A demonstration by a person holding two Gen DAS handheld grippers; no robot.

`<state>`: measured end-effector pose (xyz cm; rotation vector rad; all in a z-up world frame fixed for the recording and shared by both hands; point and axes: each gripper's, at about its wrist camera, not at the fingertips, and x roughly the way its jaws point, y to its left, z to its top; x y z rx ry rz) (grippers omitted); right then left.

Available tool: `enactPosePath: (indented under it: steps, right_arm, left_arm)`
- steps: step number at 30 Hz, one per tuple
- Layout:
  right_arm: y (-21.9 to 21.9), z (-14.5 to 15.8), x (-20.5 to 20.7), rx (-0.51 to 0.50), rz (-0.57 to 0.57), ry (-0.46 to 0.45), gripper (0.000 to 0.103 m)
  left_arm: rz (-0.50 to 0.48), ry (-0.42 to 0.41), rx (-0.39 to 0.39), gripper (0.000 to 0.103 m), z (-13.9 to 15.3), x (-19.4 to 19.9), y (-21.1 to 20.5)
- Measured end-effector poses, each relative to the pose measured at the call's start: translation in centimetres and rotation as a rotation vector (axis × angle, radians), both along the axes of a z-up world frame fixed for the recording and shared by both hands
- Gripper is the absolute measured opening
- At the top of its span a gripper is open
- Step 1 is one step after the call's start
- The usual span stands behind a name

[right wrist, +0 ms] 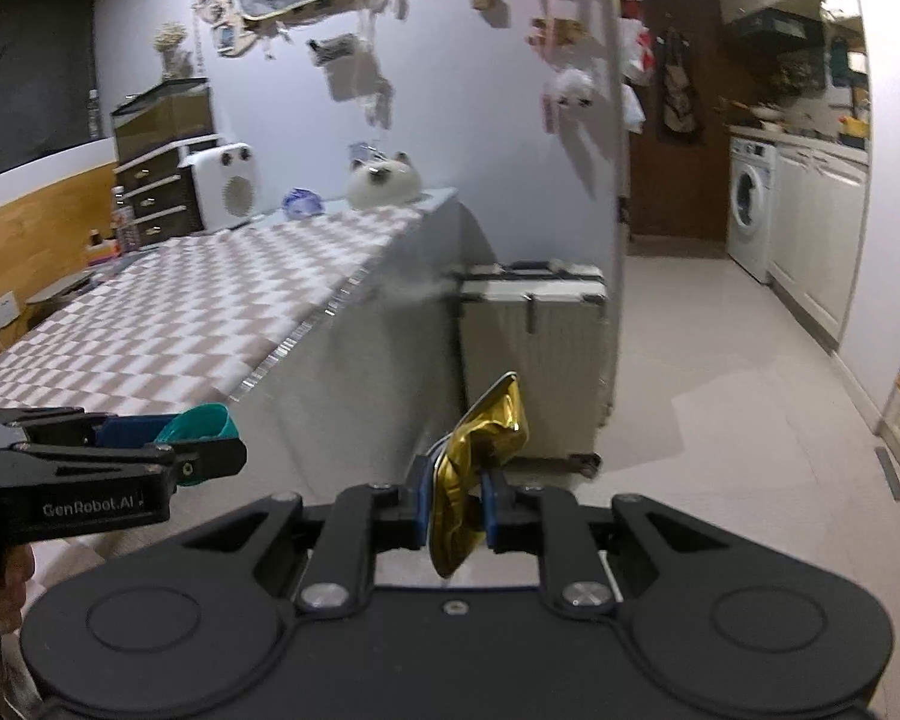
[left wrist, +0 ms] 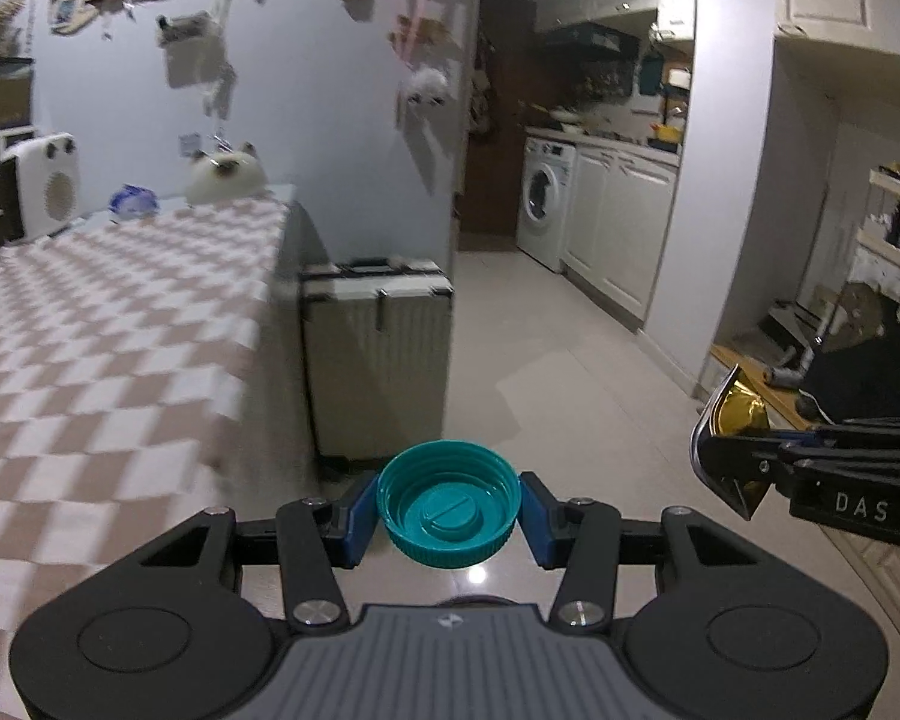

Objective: Collect trash
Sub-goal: 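Carry the cap and wrapper with both tools over the bin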

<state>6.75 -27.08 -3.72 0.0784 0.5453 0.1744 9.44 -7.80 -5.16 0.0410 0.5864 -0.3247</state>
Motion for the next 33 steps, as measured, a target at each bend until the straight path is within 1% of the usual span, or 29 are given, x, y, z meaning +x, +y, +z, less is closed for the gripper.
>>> enactPosePath:
  steps: [5, 12, 17, 22, 25, 30, 33]
  right_arm:
    - [-2.9, -2.7, -0.2, 0.003, -0.05, 0.051, 0.017]
    - [-5.8, -7.3, 0.7, 0.015, -0.109, 0.144, 0.017]
    - [-6.8, -11.9, 2.5, 0.026, -0.14, 0.244, 0.017]
    - [-6.9, -17.1, 4.6, 0.039, -0.138, 0.35, 0.017]
    - [-6.5, -20.3, 6.2, 0.06, -0.129, 0.414, 0.017]
    - [-6.0, -24.8, 9.0, 0.098, -0.122, 0.491, 0.017]
    - [-5.8, -26.7, 11.1, 0.098, -0.116, 0.513, 0.017]
  left_arm:
    - [-0.04, 0.052, -0.006, 0.05, -2.8, 1.0, -2.8]
    - [-0.066, 0.186, -0.005, 0.05, -9.0, 3.6, -5.1]
    - [-0.059, 0.292, 0.004, 0.05, -14.4, 6.1, -5.8]
    - [-0.037, 0.387, 0.013, 0.05, -20.1, 8.8, -5.9]
    - [-0.022, 0.434, 0.002, 0.05, -22.6, 10.6, -5.7]
    - [-0.001, 0.458, -0.011, 0.05, -25.3, 13.7, -5.7]
    - [0.016, 0.465, -0.023, 0.05, -26.4, 15.8, -5.7]
